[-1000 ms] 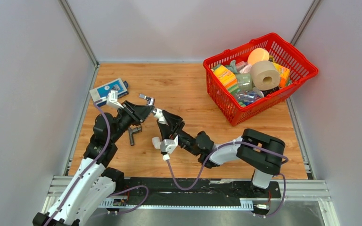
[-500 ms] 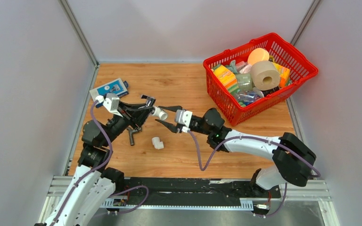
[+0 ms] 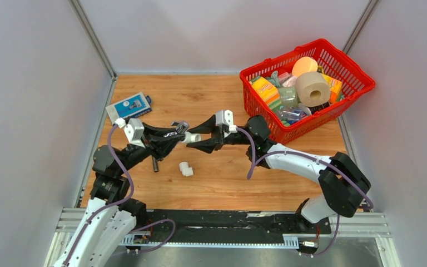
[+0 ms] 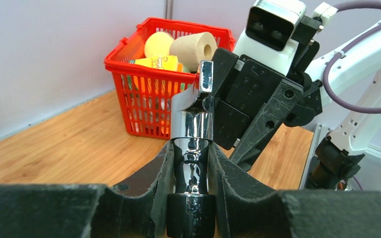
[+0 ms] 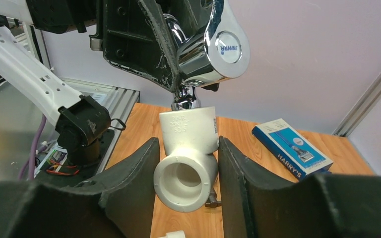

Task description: Install the water faucets

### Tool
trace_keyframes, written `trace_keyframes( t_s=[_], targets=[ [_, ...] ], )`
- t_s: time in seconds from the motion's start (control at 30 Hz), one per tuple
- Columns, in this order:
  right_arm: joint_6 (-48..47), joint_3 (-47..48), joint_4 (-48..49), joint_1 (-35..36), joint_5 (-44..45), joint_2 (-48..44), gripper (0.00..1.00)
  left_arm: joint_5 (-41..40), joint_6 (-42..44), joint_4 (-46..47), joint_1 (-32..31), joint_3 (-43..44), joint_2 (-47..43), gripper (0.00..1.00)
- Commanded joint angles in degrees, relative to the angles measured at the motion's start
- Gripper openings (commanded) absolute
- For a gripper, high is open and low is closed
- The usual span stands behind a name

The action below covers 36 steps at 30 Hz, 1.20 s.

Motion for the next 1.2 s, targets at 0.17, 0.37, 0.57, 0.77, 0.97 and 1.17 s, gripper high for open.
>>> trace_keyframes(
  t_s=[0.17, 0.37, 0.57, 0.77, 0.97, 1.17],
  targets=[
    [-4.01, 3.16, -10.03, -0.72, 12.48, -0.79, 0.37, 4.65, -4.34, 6.29, -1.08, 0.96, -0.12, 0.00],
    [-10.95, 1.40, -9.24, -0.55, 19.16, -3.86, 0.59, -10.11, -10.91, 2.78, -1.08, -0.36, 1.02, 0.00],
    [-23.25, -1.84, -12.77, 1.38, 29.88, -8.52, 0.71, -18.71, -20.66, 2.86, -1.08, -1.67, 4.45, 0.00],
    [-37.40, -11.60, -0.38, 6.74, 36.92, -10.63, 0.74, -22.94, -25.78, -0.47, -1.08, -1.94, 6.91, 0.00],
    [-51.63, -15.57, 6.41, 12.98, 41.48, -7.47, 0.75, -27.43, -34.65, 0.75, -0.99, -4.49, 5.42, 0.00],
    [-62.89, -15.13, 12.29, 17.20, 49.04, -0.10, 0.73, -27.79, -36.86, 0.75, -1.08, -5.10, 5.24, 0.00]
  ],
)
